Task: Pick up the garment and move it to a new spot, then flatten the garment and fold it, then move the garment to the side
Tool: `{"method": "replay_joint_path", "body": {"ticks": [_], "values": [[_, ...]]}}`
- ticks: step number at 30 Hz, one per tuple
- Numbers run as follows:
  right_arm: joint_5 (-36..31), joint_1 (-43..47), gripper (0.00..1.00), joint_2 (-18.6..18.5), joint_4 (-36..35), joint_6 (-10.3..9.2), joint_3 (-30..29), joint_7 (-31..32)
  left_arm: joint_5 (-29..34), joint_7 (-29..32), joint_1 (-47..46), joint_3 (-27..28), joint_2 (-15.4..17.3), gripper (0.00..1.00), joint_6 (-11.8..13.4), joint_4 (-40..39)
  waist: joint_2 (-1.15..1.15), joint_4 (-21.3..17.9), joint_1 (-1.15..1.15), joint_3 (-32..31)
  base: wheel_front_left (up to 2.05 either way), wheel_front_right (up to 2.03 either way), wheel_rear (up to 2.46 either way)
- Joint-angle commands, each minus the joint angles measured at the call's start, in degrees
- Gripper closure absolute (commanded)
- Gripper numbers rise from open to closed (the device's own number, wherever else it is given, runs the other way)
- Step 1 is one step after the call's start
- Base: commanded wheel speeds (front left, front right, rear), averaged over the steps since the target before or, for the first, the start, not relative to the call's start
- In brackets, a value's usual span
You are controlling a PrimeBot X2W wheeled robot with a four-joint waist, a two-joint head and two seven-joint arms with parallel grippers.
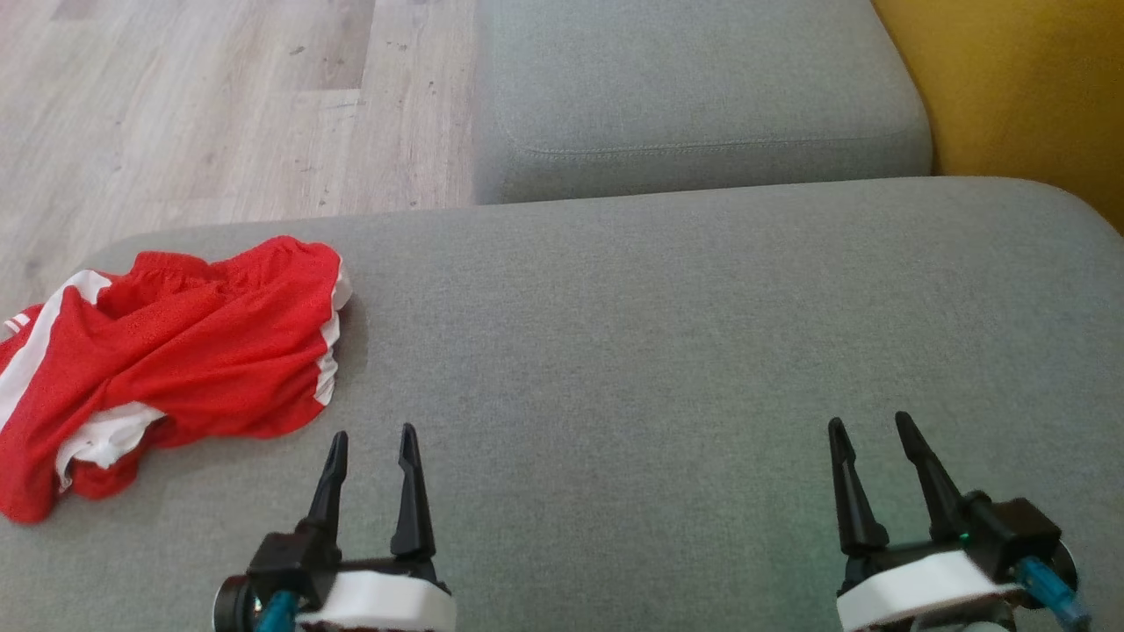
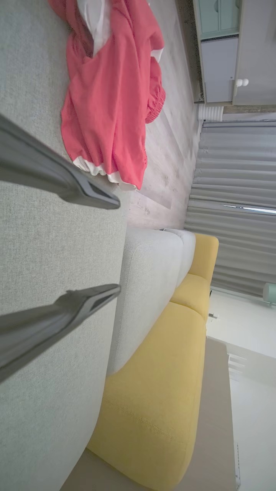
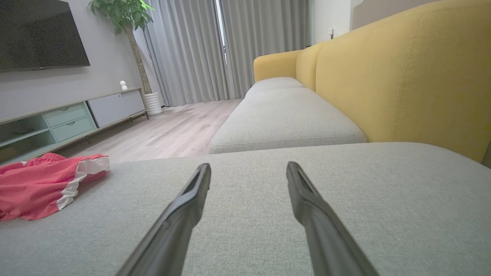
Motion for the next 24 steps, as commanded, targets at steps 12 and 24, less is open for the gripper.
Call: {"method": "replay_joint_path", "body": {"ticks": [12, 24], "values": [[-8.72, -1.07, 0.00, -0.50, -1.46, 0.44, 1.98, -2.86, 8.46, -2.73, -1.09, -0.04, 0.19, 0.00, 1.54, 0.77, 0.00, 0.50, 0.00, -0.52, 0.00, 0.00, 0.00], [-8.69, -0.94, 0.00, -0.50, -0.96, 0.44, 1.83, -2.86, 8.98, -2.73, -1.33, -0.07, 0.19, 0.00, 1.56, 0.89, 0.00, 0.97, 0.00, -0.42, 0.00, 0.00, 0.00]]}}
